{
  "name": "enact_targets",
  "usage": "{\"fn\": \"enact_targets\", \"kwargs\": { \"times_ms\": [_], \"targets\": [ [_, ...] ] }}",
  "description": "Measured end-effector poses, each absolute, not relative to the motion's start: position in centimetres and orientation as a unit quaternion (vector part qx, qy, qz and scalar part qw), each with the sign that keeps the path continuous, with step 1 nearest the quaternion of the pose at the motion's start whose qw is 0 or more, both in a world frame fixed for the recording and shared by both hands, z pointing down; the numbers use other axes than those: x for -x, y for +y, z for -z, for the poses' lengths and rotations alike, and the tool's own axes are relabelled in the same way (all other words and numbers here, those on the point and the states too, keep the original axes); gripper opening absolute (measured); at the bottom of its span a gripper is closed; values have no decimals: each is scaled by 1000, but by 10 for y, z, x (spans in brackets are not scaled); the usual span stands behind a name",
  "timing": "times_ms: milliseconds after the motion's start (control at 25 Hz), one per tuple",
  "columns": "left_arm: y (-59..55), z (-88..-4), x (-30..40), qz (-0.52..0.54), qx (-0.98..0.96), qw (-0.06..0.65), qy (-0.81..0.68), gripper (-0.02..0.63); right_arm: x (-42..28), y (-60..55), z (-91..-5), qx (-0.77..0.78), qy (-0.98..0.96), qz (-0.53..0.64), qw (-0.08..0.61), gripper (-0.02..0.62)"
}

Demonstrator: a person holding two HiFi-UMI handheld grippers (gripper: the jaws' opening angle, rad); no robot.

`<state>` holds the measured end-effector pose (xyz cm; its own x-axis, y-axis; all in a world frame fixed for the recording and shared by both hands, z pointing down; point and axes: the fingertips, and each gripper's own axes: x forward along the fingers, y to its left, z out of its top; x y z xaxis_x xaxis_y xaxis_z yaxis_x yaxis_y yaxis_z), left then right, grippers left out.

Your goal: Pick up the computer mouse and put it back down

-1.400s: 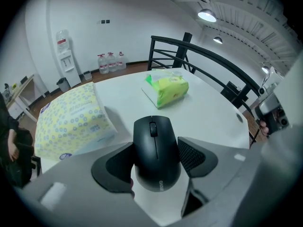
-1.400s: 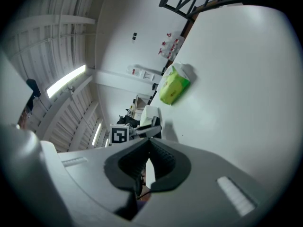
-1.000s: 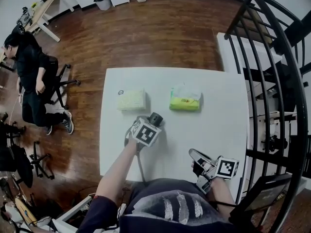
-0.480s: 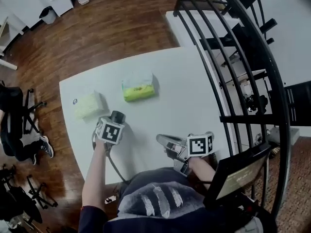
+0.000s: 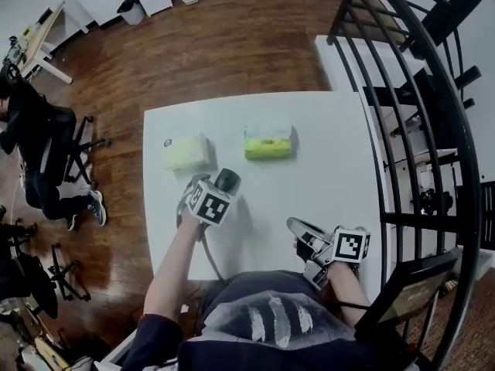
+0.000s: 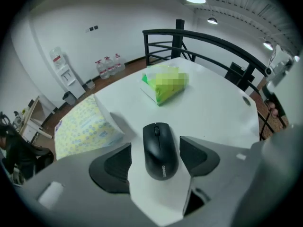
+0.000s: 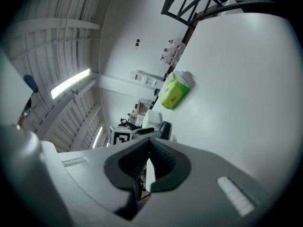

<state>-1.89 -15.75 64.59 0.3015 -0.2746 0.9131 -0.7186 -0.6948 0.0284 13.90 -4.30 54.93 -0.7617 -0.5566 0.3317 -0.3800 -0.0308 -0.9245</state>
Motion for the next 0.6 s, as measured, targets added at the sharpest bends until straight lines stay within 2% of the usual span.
{"fn": "enact_targets", "kwargs": {
  "times_ms": [120,200,360,600],
  "targets": [
    [-141,-590,38,-424,-807,219,-348,305,-134,-41,-535,338,693,631,91,3],
    [-130,-556,46,-380,-824,215,-361,244,-131,-45,-523,331,695,629,106,3],
    [-104,-512,59,-311,-836,203,-404,15,-128,-58,-497,309,724,604,126,3],
    [-49,-490,91,-269,-835,221,-426,15,-81,-51,-469,265,763,579,115,3]
  ]
}}
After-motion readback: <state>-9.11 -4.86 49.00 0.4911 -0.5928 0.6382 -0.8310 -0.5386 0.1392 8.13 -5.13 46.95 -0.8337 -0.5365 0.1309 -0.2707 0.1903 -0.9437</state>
